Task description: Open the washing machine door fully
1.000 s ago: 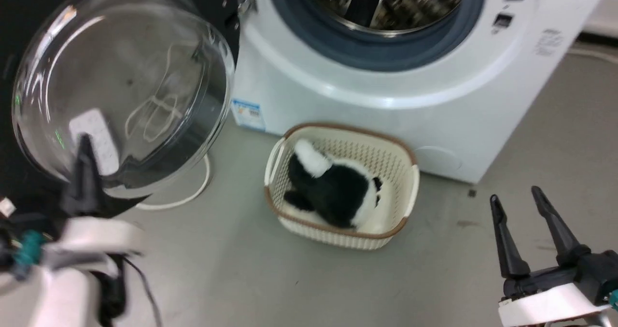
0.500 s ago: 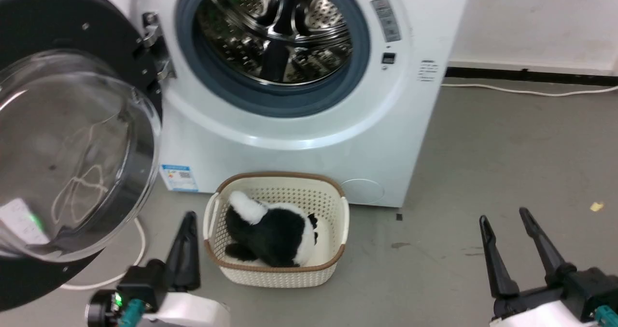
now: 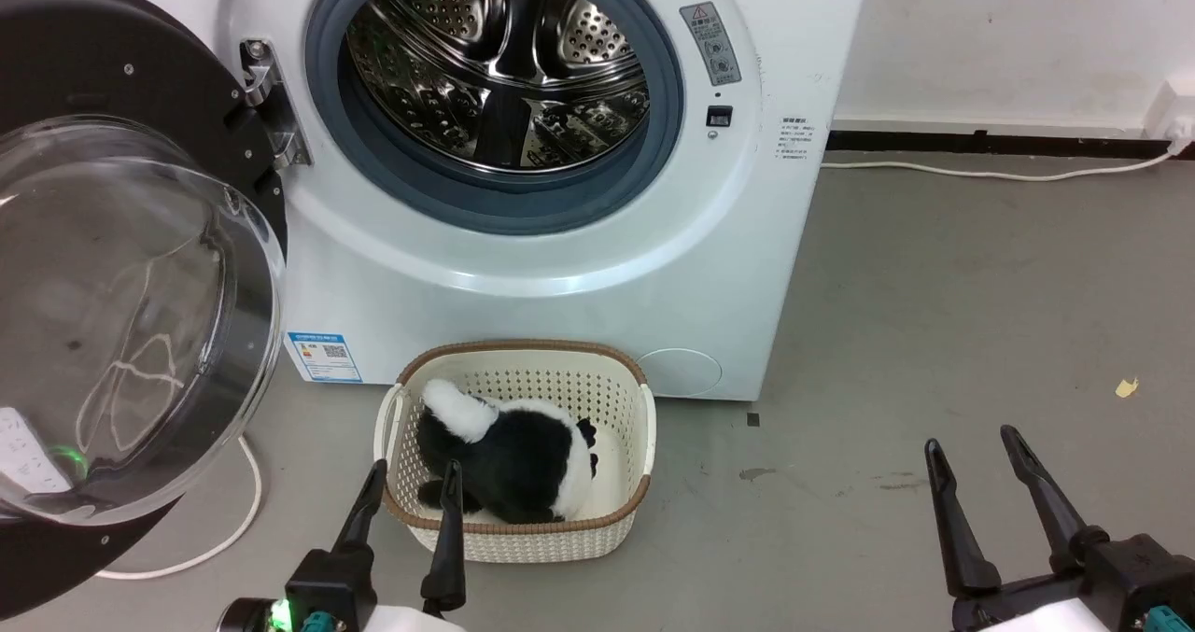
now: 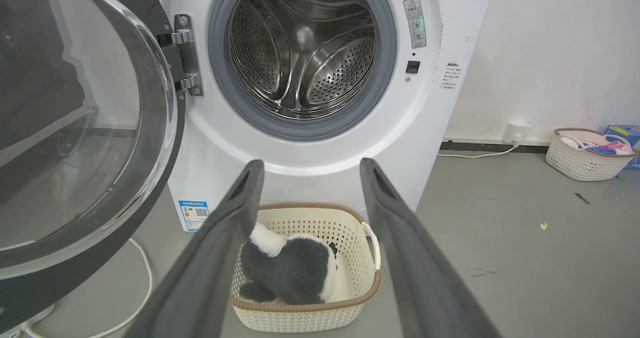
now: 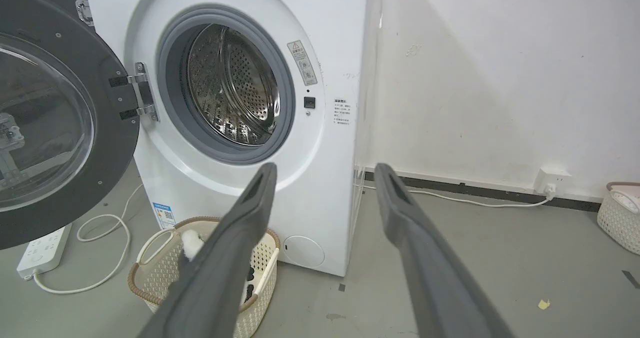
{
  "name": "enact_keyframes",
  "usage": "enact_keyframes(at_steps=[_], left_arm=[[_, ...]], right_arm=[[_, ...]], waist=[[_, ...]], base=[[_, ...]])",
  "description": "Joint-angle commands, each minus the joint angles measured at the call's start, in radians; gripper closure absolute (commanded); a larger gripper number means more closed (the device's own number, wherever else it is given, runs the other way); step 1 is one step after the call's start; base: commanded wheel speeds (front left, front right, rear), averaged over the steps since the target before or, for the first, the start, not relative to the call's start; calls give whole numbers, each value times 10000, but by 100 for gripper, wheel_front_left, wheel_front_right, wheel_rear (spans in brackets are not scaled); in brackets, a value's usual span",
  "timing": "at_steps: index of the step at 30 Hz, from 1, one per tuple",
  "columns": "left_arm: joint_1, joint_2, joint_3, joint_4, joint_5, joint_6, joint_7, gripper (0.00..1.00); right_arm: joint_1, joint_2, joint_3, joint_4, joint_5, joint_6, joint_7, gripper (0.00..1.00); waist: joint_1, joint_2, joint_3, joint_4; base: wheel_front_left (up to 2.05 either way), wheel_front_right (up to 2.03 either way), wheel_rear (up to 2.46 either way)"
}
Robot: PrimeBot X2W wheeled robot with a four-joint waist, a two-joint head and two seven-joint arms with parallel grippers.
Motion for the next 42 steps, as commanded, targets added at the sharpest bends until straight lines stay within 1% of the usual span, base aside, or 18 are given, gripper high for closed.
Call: enact_keyframes(at_steps=[1, 8, 20, 21, 42], left_arm=[[62, -39, -3, 51, 91, -52, -43, 0], [-26, -148, 47, 101, 268, -81, -43, 0], [-101, -237, 359, 70, 192, -220, -43, 0], [-16, -251, 349, 90, 179, -200, 1, 100], [-58, -276, 545, -68, 352, -275, 347, 100]], right_arm=[[151, 76, -14, 55, 52, 8, -44, 0], [134, 92, 16, 154, 83, 8, -44, 0], [96, 97, 53, 191, 206, 8, -44, 0], [6, 38, 40, 165, 176, 0, 1, 100], [-99, 44, 90, 151, 84, 1, 337, 100]], waist=[[0, 0, 7, 10], [0, 0, 13, 55], [0, 0, 83, 112], [0, 0, 84, 113], [1, 0, 93, 95]], base=[[0, 0, 0], [0, 0, 0], [0, 0, 0], [0, 0, 0], [0, 0, 0]])
